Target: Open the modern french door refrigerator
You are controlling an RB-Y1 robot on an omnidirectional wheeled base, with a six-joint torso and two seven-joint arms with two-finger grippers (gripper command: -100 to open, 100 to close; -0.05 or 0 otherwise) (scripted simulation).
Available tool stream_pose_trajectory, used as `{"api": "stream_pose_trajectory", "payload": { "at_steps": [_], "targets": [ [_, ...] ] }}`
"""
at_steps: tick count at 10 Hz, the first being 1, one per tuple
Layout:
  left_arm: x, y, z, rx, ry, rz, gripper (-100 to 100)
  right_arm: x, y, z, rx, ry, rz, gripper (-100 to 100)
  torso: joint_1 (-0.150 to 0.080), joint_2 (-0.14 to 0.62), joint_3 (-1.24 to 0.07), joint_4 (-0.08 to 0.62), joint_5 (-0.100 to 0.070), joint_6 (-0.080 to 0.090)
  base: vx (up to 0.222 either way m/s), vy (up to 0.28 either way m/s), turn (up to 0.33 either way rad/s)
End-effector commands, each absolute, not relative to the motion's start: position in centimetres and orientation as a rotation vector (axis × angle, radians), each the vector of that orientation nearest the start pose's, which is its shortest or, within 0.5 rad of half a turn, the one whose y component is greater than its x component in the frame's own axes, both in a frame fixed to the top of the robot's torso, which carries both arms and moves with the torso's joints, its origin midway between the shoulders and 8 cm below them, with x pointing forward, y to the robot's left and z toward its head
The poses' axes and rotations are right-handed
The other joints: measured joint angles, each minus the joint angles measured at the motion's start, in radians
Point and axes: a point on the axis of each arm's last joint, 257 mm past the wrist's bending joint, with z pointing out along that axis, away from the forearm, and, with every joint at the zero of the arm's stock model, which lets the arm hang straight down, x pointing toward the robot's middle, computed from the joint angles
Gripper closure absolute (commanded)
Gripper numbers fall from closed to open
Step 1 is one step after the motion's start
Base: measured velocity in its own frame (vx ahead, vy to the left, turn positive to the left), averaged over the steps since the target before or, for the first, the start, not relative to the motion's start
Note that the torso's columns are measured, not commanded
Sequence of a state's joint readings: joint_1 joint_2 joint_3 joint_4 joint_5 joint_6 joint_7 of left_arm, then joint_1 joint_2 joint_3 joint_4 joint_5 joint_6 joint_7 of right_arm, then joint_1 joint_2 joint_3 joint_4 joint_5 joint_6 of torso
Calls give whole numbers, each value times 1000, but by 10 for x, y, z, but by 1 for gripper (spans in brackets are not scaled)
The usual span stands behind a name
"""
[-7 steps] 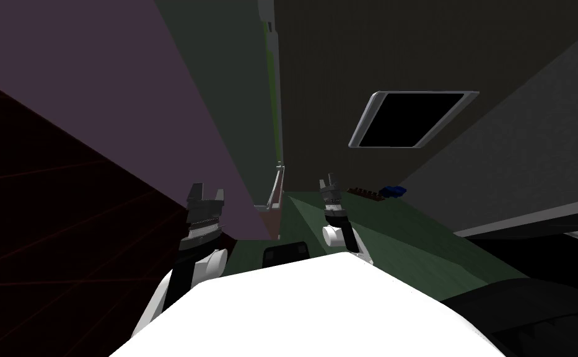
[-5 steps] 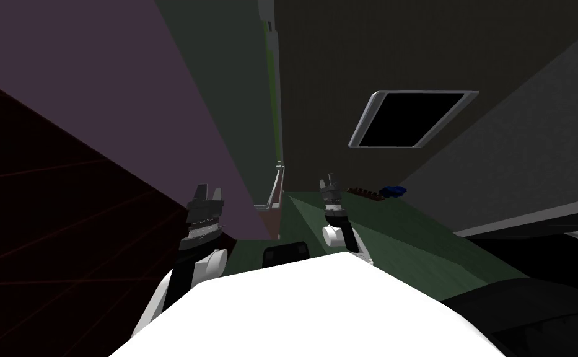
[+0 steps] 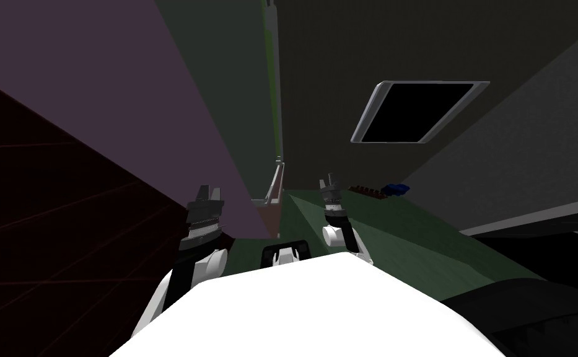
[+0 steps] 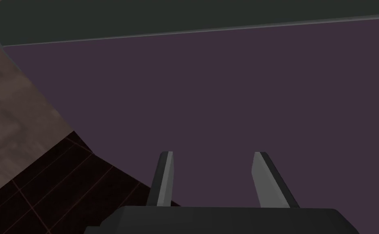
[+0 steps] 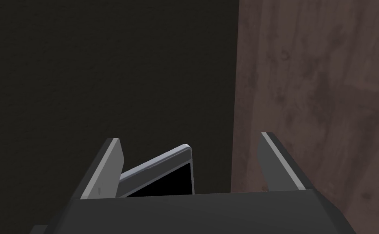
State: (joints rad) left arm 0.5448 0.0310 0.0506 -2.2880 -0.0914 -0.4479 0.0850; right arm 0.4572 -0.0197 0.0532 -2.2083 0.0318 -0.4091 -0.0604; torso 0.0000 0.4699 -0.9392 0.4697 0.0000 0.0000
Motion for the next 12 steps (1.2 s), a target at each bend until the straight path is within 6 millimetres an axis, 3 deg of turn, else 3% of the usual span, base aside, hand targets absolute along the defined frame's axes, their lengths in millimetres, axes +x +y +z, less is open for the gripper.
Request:
{"api": "stream_pose_trajectory", "payload": {
  "at_steps": [1,2,3,5,7,12],
  "targets": [
    [346,290,3,-676,724,-1235,0,378,-255,-13,755,721,1374,0,0,74,-148,74,0,0,0,0,0],
    [346,290,3,-676,724,-1235,0,378,-255,-13,755,721,1374,0,0,148,-295,148,0,0,0,0,0],
    [352,286,-4,-663,771,-1233,-100,378,-255,-13,755,721,1374,0,0,221,-443,221,0,0,8,-13,-29],
    [361,283,-20,-669,831,-1226,-100,378,-256,-13,756,722,1374,0,-1,264,-531,264,0,0,2,-30,-32],
    [375,282,-47,-709,897,-1210,-100,378,-255,-13,756,722,1374,0,-1,268,-537,268,0,0,5,-60,-72],
    [393,282,-87,-790,967,-1188,-100,378,-255,-13,756,722,1374,0,1,266,-538,267,1,2,9,-44,-28]
  ]
}}
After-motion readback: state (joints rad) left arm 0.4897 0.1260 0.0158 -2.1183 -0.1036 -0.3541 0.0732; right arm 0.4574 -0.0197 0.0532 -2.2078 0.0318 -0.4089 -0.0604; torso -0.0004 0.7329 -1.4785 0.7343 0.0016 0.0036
